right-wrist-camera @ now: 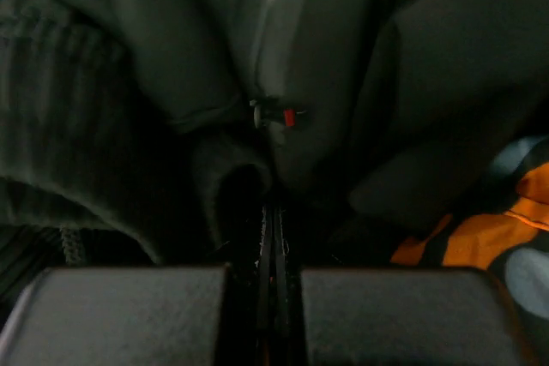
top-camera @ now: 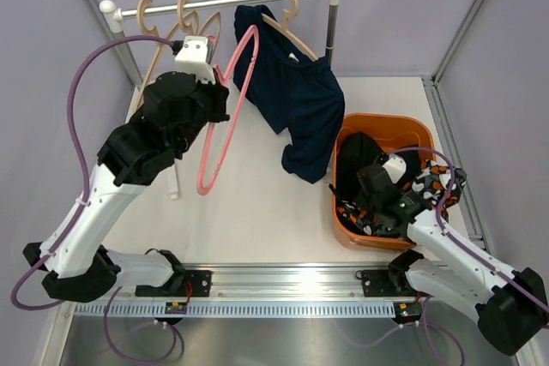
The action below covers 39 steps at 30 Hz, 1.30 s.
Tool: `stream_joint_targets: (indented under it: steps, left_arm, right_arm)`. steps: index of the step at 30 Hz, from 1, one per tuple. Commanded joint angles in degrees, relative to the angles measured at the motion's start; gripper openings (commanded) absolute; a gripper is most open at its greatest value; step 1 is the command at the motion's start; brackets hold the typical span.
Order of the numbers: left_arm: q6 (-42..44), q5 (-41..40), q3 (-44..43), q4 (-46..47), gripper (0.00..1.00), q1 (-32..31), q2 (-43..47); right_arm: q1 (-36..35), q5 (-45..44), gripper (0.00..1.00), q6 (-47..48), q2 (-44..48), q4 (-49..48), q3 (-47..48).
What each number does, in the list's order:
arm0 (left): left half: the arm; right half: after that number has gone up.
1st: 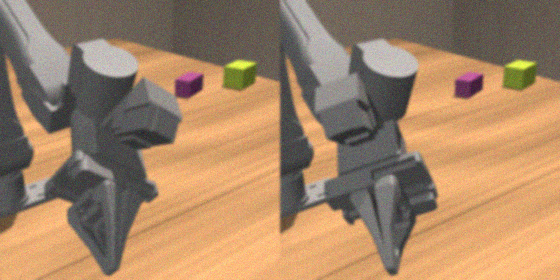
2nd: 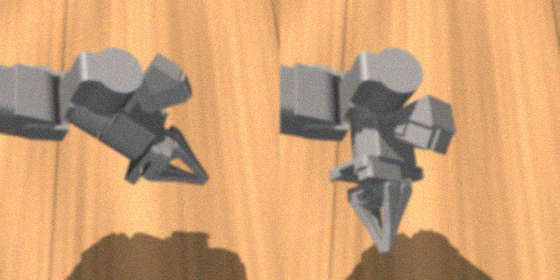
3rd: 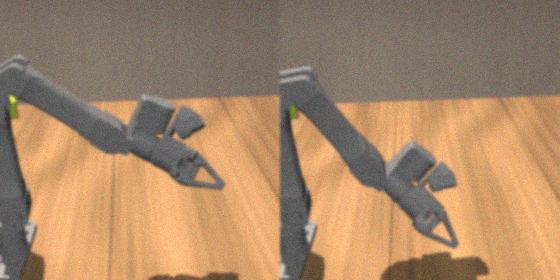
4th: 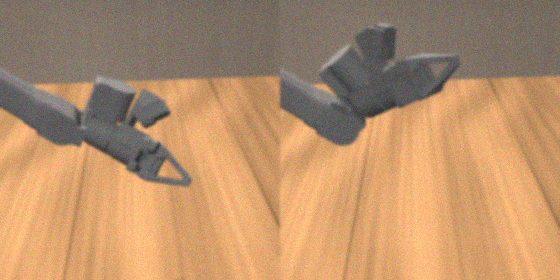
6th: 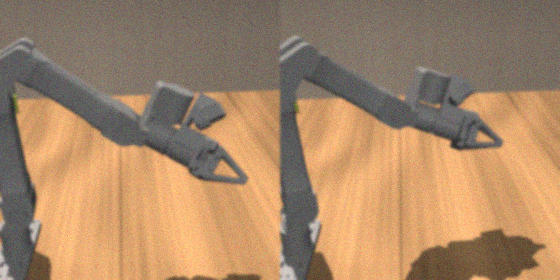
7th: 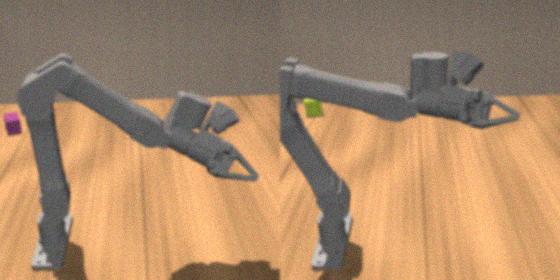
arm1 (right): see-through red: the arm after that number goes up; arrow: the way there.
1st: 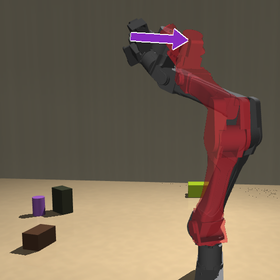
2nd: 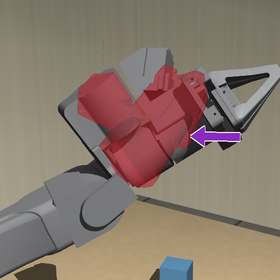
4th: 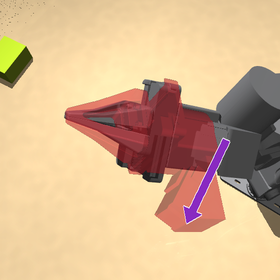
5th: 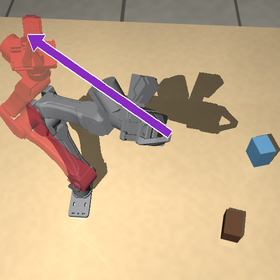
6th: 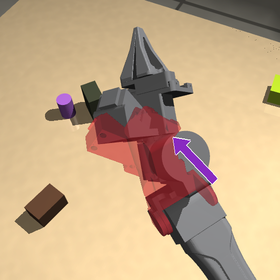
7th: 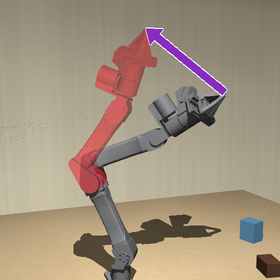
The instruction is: Remove the shorts from the hanger
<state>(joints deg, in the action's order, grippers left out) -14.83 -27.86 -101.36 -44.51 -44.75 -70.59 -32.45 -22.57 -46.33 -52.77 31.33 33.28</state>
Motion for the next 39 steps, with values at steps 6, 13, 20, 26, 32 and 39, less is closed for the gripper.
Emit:
stream_joint_targets:
  steps: [6, 13, 20, 26, 32, 39]
  left_arm:
    - [1.38, -3.52, -11.73, -3.12, 0.0, 2.91, -8.59]
    - [2.17, 5.78, -19.57, -3.92, 0.0, 12.03, -15.89]
    - [7.0, 9.93, -27.48, 0.9, 0.0, 16.45, -22.84]
    - [8.5, 11.42, -33.27, 2.85, 0.01, 19.87, -29.51]
    - [11.83, 10.98, -32.32, 7.5, 0.05, 21.11, -33.12]
    - [12.63, 11.33, -32.06, 7.78, 0.05, 21.81, -35.67]
  right_arm:
    - [0.28, -3.87, 0.3, -1.32, 9.87, 6.17, 15.46]
    - [0.28, -5.47, 0.61, 5.36, 13.57, 10.33, 27.53]
    - [0.28, -3.8, 0.63, 9.76, 13.66, 9.89, 32.64]
    - [0.28, -0.9, 0.63, 10.82, 13.22, 8.84, 32.99]
    - [0.28, 0.33, 0.64, 11.7, 15.33, 8.75, 31.59]
    - [0.28, 1.03, 0.64, 12.75, 15.59, 9.45, 31.67]
